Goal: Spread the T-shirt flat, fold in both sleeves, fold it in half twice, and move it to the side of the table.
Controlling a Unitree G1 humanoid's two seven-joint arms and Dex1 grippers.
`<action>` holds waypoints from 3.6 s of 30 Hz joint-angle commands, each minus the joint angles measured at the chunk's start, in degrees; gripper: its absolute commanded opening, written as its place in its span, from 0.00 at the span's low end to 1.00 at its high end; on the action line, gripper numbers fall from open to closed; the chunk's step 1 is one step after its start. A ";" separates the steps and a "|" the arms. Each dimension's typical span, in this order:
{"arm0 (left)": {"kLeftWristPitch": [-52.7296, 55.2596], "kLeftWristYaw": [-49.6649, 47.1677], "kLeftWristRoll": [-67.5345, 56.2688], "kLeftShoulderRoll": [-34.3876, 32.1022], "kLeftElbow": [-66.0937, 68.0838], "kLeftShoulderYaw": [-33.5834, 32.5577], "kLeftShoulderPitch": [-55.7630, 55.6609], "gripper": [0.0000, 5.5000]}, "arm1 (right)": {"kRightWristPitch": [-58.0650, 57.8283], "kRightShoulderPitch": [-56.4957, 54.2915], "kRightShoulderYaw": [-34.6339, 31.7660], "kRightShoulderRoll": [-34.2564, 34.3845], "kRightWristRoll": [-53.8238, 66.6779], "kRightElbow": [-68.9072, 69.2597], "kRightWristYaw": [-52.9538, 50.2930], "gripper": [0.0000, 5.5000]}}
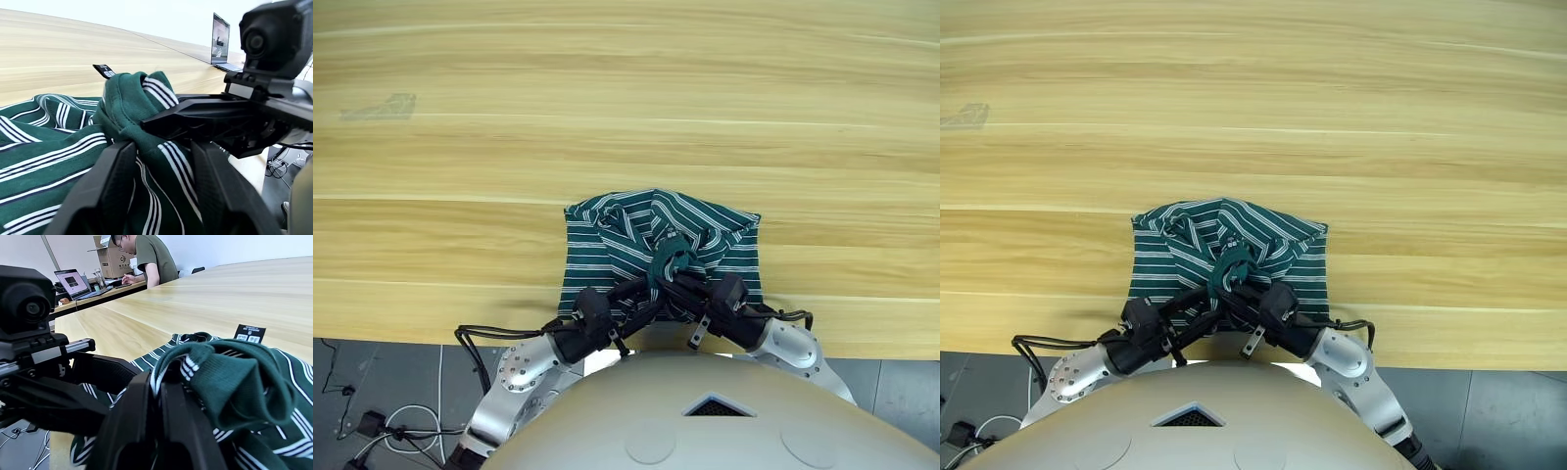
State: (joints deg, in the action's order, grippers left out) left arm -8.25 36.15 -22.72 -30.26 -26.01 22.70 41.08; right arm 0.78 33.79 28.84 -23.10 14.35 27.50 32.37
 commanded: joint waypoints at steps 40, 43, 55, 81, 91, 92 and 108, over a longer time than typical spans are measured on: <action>0.06 -1.97 -3.87 1.20 -1.15 -6.02 -0.42 0.00 | -0.42 1.41 -2.11 -0.60 3.08 -1.56 2.96 0.25; 0.70 -0.73 -8.18 0.30 -3.46 -10.68 0.42 0.00 | -0.32 1.31 -2.21 -0.51 2.93 -1.70 3.00 0.25; 1.98 2.28 -8.89 1.38 -4.73 -16.21 1.28 0.00 | -0.13 0.91 -2.66 0.16 2.62 -1.95 2.53 0.03; 15.49 -3.60 3.14 -10.41 10.10 -30.90 -48.42 0.00 | 13.99 -56.08 -23.92 -6.51 -9.82 -34.95 4.18 0.01; 2.81 -9.38 34.16 -0.37 71.70 -8.67 -111.59 0.00 | 23.51 -105.98 -19.65 -4.20 -24.96 -88.93 -6.72 0.01; 1.56 -11.76 36.11 0.46 76.90 -7.97 -116.29 0.00 | 23.69 -108.91 -19.49 -4.35 -26.11 -91.36 -8.98 0.01; -13.31 -4.39 38.00 -6.94 65.05 -7.63 -100.15 0.00 | 37.28 -99.69 -16.28 -1.84 -27.35 -89.46 -1.68 0.01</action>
State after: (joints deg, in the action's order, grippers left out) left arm -22.60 27.87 15.99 -34.24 47.40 14.90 -65.42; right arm 36.46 -70.73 10.95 -25.83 -12.64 -65.60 26.63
